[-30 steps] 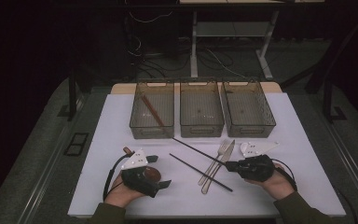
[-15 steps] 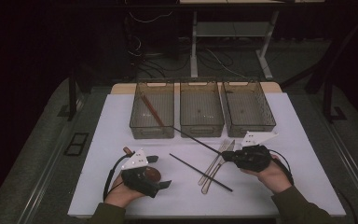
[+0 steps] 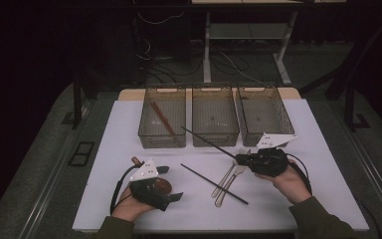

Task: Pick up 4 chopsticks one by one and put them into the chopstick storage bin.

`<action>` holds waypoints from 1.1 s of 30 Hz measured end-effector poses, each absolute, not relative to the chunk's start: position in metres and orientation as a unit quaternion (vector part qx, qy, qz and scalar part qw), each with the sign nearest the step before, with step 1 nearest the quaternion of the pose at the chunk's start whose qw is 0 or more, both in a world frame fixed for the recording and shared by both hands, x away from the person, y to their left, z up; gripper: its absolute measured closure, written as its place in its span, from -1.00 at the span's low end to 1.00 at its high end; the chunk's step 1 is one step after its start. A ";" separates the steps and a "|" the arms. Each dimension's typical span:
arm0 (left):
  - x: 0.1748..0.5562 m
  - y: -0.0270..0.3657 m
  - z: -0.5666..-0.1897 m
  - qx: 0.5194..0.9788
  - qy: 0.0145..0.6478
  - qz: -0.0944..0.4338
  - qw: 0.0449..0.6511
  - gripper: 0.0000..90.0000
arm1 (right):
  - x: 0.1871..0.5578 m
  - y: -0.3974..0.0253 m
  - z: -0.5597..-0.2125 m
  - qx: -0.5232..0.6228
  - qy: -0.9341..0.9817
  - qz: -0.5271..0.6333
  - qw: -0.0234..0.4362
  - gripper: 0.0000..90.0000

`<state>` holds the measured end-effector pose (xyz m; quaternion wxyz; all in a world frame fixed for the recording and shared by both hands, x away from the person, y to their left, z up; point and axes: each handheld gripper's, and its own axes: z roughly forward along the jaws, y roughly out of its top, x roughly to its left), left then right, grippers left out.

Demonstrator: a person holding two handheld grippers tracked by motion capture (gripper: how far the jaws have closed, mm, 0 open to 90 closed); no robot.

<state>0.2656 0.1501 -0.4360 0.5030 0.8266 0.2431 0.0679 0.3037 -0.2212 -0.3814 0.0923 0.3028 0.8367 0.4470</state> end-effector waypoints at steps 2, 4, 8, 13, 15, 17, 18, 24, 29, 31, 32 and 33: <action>0.265 0.150 -0.436 0.827 0.243 0.068 0.503 -1.00 | 0.306 -0.219 -0.379 0.304 0.836 0.448 0.093 0.87; 0.266 0.150 -0.436 0.827 0.241 0.069 0.503 -1.00 | 0.309 -0.217 -0.378 0.304 0.836 0.447 0.096 0.87; 0.266 0.150 -0.436 0.827 0.240 0.069 0.504 -1.00 | 0.315 -0.211 -0.375 0.310 0.836 0.442 0.099 0.87; 0.266 0.150 -0.435 0.827 0.240 0.068 0.504 -1.00 | 0.322 -0.204 -0.372 0.314 0.834 0.442 0.102 0.87; 0.265 0.150 -0.435 0.825 0.243 0.067 0.506 -1.00 | 0.326 -0.200 -0.370 0.314 0.834 0.441 0.103 0.87; 0.265 0.151 -0.435 0.824 0.244 0.067 0.507 -1.00 | 0.329 -0.196 -0.369 0.313 0.834 0.443 0.104 0.87; 0.265 0.151 -0.435 0.824 0.245 0.067 0.507 -1.00 | 0.330 -0.194 -0.368 0.314 0.834 0.441 0.103 0.87; 0.266 0.152 -0.435 0.822 0.245 0.069 0.510 -1.00 | 0.345 -0.182 -0.366 0.320 0.831 0.443 0.104 0.87; 0.265 0.152 -0.434 0.820 0.247 0.068 0.512 -1.00 | 0.357 -0.165 -0.359 0.323 0.833 0.437 0.107 0.87; 0.265 0.151 -0.434 0.819 0.248 0.067 0.514 -1.00 | 0.362 -0.158 -0.356 0.323 0.834 0.434 0.110 0.87; 0.265 0.152 -0.434 0.819 0.248 0.067 0.514 -1.00 | 0.365 -0.155 -0.355 0.326 0.835 0.431 0.109 0.87; 0.265 0.152 -0.434 0.818 0.248 0.067 0.515 -1.00 | 0.369 -0.151 -0.355 0.326 0.835 0.429 0.111 0.87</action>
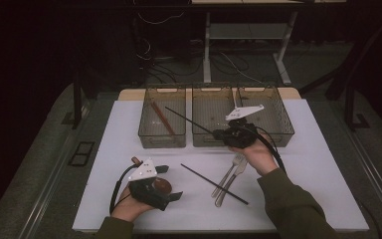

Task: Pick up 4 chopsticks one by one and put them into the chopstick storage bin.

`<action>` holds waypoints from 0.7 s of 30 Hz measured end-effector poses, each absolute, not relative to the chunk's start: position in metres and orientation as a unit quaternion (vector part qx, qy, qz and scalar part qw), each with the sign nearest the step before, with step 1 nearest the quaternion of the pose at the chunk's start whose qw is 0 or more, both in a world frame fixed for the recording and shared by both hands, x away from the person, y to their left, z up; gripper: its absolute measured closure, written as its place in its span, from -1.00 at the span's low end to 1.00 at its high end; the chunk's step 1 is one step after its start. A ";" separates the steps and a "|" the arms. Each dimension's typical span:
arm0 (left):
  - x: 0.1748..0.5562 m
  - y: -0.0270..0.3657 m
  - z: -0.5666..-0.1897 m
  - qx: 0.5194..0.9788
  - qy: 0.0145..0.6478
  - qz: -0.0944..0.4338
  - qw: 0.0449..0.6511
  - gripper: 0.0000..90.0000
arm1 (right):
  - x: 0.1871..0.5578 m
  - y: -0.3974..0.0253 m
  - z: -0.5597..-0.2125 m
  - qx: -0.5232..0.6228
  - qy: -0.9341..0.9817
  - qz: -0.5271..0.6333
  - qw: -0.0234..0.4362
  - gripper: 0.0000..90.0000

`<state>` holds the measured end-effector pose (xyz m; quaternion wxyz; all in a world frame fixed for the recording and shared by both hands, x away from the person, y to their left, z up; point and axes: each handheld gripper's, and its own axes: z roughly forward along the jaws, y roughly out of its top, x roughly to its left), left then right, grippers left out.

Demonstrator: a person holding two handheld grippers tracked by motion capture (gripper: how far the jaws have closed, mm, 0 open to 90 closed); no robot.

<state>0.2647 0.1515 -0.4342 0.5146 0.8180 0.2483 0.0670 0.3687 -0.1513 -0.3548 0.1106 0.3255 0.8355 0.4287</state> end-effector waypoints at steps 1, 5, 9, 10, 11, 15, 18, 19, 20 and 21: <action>0.265 0.151 -0.434 0.817 0.249 0.066 0.516 -1.00 | 0.372 -0.148 -0.355 0.327 0.836 0.427 0.111 0.87; 0.265 0.152 -0.434 0.816 0.249 0.066 0.518 -1.00 | 0.384 -0.135 -0.354 0.331 0.840 0.416 0.114 0.87; 0.264 0.152 -0.434 0.816 0.249 0.064 0.517 -1.00 | 0.395 -0.124 -0.354 0.338 0.840 0.409 0.115 0.87; 0.264 0.152 -0.434 0.816 0.248 0.065 0.518 -1.00 | 0.398 -0.121 -0.354 0.341 0.839 0.409 0.111 0.87; 0.264 0.152 -0.434 0.815 0.249 0.064 0.519 -1.00 | 0.401 -0.119 -0.355 0.343 0.838 0.409 0.113 0.87; 0.265 0.153 -0.434 0.817 0.245 0.066 0.517 -1.00 | 0.411 -0.109 -0.354 0.352 0.837 0.404 0.112 0.87; 0.265 0.152 -0.434 0.817 0.245 0.066 0.518 -1.00 | 0.419 -0.101 -0.354 0.354 0.837 0.400 0.117 0.87; 0.265 0.153 -0.434 0.818 0.244 0.066 0.517 -1.00 | 0.421 -0.097 -0.353 0.355 0.838 0.397 0.117 0.87; 0.265 0.153 -0.434 0.818 0.244 0.066 0.516 -1.00 | 0.423 -0.095 -0.353 0.355 0.839 0.395 0.118 0.87; 0.265 0.153 -0.434 0.818 0.245 0.064 0.517 -1.00 | 0.426 -0.092 -0.353 0.355 0.840 0.392 0.119 0.87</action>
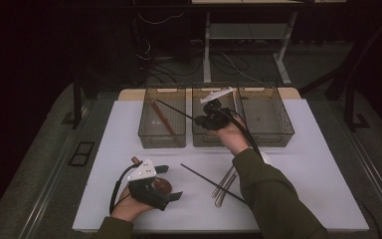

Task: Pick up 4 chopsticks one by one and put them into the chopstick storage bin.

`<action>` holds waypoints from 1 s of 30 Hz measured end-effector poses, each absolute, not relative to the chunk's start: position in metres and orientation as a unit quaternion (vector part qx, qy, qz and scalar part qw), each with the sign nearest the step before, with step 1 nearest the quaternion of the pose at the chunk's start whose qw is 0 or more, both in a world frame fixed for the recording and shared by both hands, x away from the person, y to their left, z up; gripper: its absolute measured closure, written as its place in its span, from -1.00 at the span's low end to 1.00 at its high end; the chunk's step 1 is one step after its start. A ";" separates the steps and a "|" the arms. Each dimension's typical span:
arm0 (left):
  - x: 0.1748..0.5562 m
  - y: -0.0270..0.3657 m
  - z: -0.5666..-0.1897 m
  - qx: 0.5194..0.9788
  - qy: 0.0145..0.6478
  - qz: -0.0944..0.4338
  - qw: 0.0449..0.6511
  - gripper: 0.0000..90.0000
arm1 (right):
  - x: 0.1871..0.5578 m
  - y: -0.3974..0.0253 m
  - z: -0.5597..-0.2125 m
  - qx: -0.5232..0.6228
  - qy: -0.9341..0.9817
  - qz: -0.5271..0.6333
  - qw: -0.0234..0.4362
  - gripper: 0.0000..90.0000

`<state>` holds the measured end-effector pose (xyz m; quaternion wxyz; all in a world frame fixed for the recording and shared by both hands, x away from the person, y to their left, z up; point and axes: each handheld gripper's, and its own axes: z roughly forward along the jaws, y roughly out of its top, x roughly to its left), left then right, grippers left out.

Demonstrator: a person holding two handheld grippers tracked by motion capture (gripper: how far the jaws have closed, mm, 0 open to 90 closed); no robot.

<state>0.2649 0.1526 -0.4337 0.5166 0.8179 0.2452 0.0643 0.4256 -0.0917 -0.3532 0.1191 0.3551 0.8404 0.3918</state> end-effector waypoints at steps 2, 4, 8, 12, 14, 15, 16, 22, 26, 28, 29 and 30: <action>0.265 0.153 -0.434 0.818 0.244 0.065 0.516 -1.00 | 0.430 -0.085 -0.353 0.354 0.844 0.385 0.120 0.87; 0.265 0.153 -0.434 0.817 0.245 0.065 0.519 -1.00 | 0.435 -0.078 -0.354 0.356 0.845 0.380 0.121 0.87; 0.265 0.153 -0.433 0.817 0.244 0.064 0.519 -1.00 | 0.445 -0.065 -0.356 0.362 0.849 0.366 0.123 0.87; 0.265 0.153 -0.433 0.816 0.243 0.063 0.520 -1.00 | 0.456 -0.053 -0.359 0.366 0.852 0.351 0.130 0.87; 0.265 0.153 -0.433 0.816 0.242 0.062 0.521 -1.00 | 0.460 -0.046 -0.360 0.367 0.854 0.346 0.130 0.87; 0.265 0.153 -0.433 0.816 0.242 0.063 0.522 -1.00 | 0.462 -0.043 -0.361 0.368 0.854 0.343 0.129 0.87; 0.265 0.153 -0.433 0.816 0.241 0.062 0.522 -1.00 | 0.464 -0.040 -0.361 0.370 0.855 0.338 0.131 0.87; 0.265 0.153 -0.433 0.814 0.240 0.061 0.526 -1.00 | 0.473 -0.022 -0.366 0.373 0.860 0.321 0.134 0.87; 0.265 0.153 -0.433 0.812 0.241 0.059 0.528 -1.00 | 0.477 -0.011 -0.368 0.376 0.862 0.311 0.139 0.87; 0.265 0.153 -0.433 0.813 0.241 0.058 0.528 -1.00 | 0.479 -0.006 -0.368 0.378 0.862 0.308 0.141 0.87; 0.265 0.152 -0.433 0.812 0.241 0.058 0.528 -1.00 | 0.480 -0.004 -0.368 0.378 0.862 0.306 0.142 0.86; 0.265 0.152 -0.433 0.813 0.240 0.057 0.528 -1.00 | 0.481 -0.002 -0.369 0.380 0.862 0.305 0.141 0.86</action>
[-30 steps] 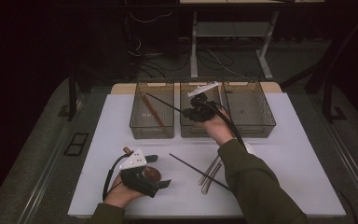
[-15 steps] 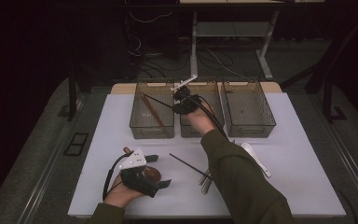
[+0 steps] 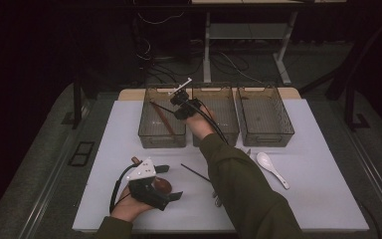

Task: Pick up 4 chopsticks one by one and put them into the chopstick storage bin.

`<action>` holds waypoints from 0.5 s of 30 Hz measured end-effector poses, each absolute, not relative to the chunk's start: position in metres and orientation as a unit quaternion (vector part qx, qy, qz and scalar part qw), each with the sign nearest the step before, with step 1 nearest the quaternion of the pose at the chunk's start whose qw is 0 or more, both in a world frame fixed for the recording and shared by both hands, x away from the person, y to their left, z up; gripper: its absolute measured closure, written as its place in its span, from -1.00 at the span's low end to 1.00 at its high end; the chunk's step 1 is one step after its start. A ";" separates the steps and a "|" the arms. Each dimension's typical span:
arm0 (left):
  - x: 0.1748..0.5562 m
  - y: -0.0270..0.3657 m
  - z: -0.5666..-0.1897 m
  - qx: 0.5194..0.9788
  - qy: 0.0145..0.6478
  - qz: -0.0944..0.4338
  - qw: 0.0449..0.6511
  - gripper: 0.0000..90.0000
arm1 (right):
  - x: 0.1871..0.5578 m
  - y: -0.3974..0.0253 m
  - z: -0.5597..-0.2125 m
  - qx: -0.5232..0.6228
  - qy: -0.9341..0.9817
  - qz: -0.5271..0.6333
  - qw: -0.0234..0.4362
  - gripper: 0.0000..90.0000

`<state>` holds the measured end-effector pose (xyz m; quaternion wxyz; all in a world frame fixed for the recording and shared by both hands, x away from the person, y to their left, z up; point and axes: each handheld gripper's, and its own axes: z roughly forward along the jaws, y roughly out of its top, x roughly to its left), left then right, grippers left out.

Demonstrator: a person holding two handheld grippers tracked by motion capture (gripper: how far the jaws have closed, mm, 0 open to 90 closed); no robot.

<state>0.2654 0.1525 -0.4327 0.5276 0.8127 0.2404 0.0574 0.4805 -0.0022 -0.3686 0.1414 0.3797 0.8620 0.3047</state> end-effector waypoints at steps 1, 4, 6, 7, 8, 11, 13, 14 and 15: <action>0.265 0.152 -0.433 0.813 0.241 0.057 0.527 -1.00 | 0.481 0.000 -0.369 0.380 0.863 0.303 0.140 0.85; 0.265 0.152 -0.433 0.812 0.240 0.057 0.529 -1.00 | 0.481 0.004 -0.370 0.382 0.862 0.307 0.132 0.76; 0.265 0.152 -0.433 0.812 0.240 0.057 0.529 -1.00 | 0.480 0.007 -0.370 0.377 0.864 0.307 0.130 0.69; 0.265 0.152 -0.433 0.812 0.240 0.057 0.529 -1.00 | 0.480 0.008 -0.370 0.376 0.864 0.307 0.131 0.65; 0.265 0.152 -0.433 0.812 0.240 0.057 0.529 -1.00 | 0.479 0.008 -0.370 0.376 0.864 0.309 0.130 0.60; 0.265 0.152 -0.432 0.811 0.240 0.057 0.530 -1.00 | 0.479 0.006 -0.369 0.371 0.866 0.315 0.120 0.45; 0.265 0.153 -0.433 0.811 0.241 0.057 0.530 -1.00 | 0.478 0.004 -0.367 0.367 0.865 0.323 0.113 0.35; 0.265 0.153 -0.433 0.812 0.240 0.058 0.529 -1.00 | 0.478 0.002 -0.366 0.362 0.866 0.327 0.109 0.30; 0.266 0.153 -0.433 0.813 0.238 0.059 0.528 -1.00 | 0.477 0.000 -0.364 0.359 0.865 0.333 0.106 0.26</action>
